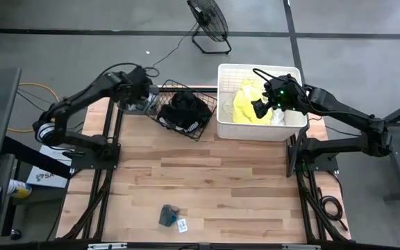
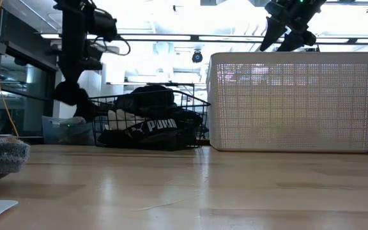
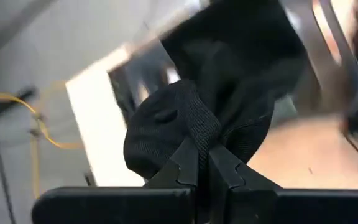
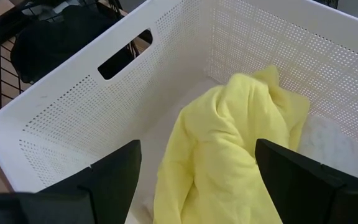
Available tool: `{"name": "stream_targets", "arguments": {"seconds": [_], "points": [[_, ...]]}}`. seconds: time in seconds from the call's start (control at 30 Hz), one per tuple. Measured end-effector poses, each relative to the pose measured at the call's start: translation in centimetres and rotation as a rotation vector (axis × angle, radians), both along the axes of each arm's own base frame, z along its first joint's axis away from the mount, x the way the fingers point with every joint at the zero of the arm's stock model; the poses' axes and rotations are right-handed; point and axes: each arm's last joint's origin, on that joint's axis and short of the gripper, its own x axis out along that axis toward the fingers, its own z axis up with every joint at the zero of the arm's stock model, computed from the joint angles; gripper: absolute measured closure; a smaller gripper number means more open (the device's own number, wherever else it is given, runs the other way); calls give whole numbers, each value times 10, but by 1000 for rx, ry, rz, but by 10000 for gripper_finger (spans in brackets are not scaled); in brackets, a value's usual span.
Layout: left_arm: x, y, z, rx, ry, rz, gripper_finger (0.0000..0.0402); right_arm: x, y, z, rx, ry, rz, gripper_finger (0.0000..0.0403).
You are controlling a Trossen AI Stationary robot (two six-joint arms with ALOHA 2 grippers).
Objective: Pick & Place Cloths
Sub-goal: Put the black sock into the black bin
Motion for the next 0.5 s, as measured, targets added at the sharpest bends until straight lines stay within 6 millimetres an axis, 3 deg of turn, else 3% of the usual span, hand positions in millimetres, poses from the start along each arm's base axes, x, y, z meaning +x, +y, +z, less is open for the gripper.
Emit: {"name": "stream_targets", "arguments": {"seconds": [0.23,0.5], "points": [[-5,-7,-21,-188,24,11,401,0,0,0,0,0,0,95],[1,-1,-38,-127,-37,-2,399,0,0,0,0,-1,0,95]]}}
